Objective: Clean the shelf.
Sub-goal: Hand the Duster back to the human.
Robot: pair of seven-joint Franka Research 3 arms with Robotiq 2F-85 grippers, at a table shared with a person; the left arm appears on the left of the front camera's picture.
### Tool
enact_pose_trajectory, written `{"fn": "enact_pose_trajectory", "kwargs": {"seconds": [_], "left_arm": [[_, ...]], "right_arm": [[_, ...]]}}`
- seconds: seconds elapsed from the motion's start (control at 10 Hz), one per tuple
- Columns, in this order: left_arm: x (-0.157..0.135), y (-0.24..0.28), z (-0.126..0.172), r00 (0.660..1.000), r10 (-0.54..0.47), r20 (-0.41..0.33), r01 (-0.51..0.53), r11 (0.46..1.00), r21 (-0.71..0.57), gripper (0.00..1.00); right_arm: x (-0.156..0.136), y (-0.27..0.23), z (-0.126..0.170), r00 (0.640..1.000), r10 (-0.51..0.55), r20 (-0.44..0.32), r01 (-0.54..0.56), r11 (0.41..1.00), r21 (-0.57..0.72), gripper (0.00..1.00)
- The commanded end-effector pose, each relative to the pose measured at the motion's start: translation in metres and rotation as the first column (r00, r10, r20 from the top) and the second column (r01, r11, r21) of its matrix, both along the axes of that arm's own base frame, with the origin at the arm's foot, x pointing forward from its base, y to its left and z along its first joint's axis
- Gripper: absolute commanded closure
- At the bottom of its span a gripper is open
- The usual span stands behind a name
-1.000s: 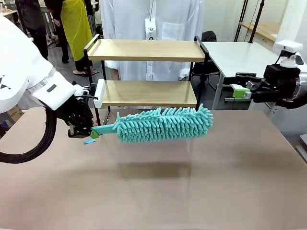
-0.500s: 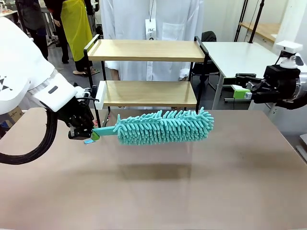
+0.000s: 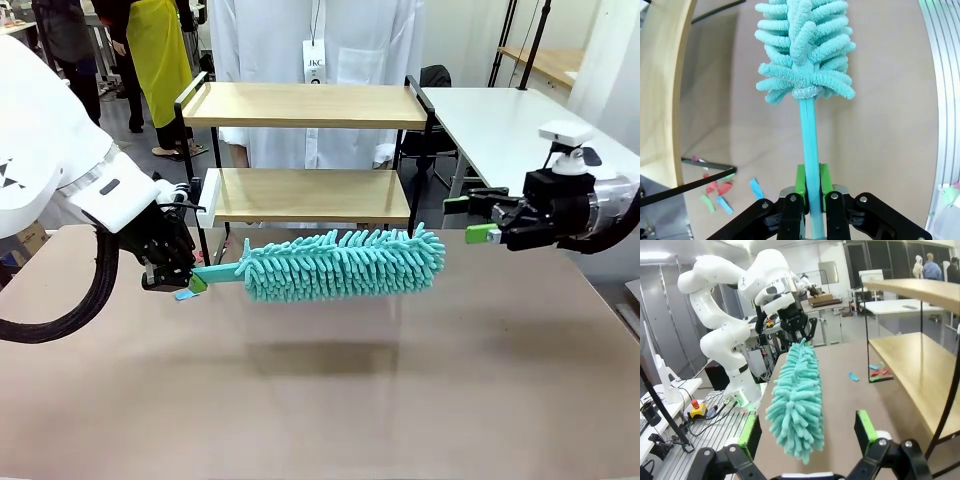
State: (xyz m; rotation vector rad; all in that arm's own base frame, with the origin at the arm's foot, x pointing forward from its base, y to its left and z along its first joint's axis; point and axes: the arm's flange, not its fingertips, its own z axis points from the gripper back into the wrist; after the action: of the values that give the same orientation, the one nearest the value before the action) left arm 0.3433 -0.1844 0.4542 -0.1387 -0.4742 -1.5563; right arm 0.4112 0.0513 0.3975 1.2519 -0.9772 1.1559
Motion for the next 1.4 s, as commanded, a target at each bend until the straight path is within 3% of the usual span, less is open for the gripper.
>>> {"fn": "enact_pose_trajectory", "kwargs": {"seconds": [0.0,0.7,1.3], "left_arm": [[0.000,0.002,0.002,1.000,-0.001,0.002,0.001,1.000,0.004,0.87],[0.000,0.002,0.002,1.000,-0.001,0.002,0.001,1.000,0.004,0.87],[0.000,0.002,0.002,1.000,-0.001,0.002,0.001,1.000,0.004,0.87]], "right_arm": [[0.001,0.014,-0.009,1.000,0.022,0.009,-0.022,0.997,-0.072,0.00],[0.007,0.037,-0.034,0.999,-0.041,0.031,0.044,0.995,-0.094,0.00],[0.006,0.084,-0.051,0.999,-0.004,0.041,0.006,0.999,-0.046,0.00]]}}
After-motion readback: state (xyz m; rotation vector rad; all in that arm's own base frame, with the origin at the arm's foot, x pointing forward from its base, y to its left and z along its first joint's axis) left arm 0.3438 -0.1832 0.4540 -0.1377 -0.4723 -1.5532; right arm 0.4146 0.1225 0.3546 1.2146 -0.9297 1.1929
